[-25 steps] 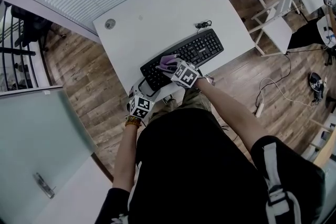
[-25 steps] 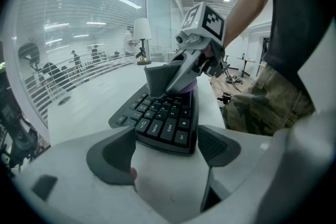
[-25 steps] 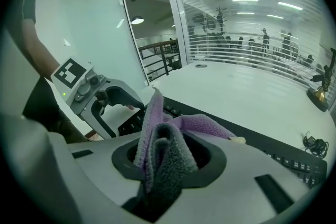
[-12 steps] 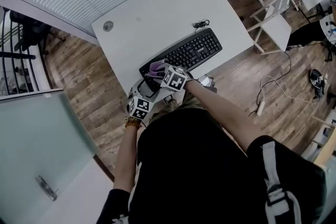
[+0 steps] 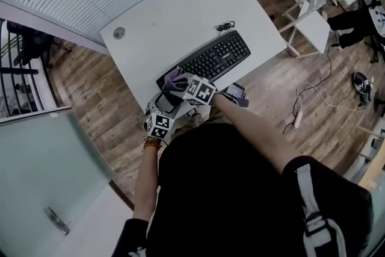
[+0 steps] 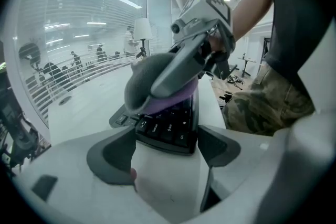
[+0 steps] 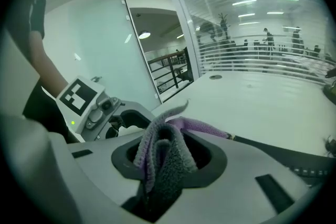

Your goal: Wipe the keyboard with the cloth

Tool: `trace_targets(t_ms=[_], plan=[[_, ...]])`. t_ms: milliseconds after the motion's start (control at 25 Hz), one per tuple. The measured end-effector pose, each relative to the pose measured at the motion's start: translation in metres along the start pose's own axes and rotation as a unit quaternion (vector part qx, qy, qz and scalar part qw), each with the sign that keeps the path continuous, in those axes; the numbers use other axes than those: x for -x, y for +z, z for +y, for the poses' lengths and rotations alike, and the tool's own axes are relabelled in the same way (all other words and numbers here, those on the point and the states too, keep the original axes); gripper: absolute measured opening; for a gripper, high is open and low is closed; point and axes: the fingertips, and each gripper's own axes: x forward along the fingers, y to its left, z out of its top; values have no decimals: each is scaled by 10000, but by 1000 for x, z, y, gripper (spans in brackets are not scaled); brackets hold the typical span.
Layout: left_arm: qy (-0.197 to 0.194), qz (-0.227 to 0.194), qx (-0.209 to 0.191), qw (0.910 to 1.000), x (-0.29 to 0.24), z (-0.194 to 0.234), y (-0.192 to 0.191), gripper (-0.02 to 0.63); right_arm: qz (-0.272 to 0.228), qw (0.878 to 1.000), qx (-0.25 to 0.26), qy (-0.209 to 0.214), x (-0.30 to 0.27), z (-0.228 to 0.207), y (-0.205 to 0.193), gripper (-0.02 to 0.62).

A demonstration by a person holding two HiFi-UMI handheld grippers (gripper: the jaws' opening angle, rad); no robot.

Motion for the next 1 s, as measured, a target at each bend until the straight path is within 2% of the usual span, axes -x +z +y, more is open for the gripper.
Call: trace_targets(t_ms=[80,160,280,440,600,680,840,1000], plan=[[20,-7,1,10000,0,1,0,370,-303,9992,12,-277,29,-24,2,127],[33,-6,5,10000,0,0,0,370,-505,9961,-13,-725,68,-59,-3,127],[35,-10,16,10000,0,-2,1,370,-512,9869,-225,-1512,133,-124,-29,126],[39,-25,15,10000,-1,-1,2,370,-387,9642,-873,-2474,210,-199,-71,126],[12,-6,23,10000,1,-1,1,370,-232,9382,-1272,-3211,264,-236,-111,126],[19,-10,16,10000,0,0,1,368,35,9342,-1195,-3362,278,-243,-128,126],[30,-18,36,10000,0,0,0,368,501,9432,-1046,-3114,269,-238,-149,127],[28,-11,37,10000,0,-1,1,368,386,9395,-1306,-3143,257,-236,-157,129]])
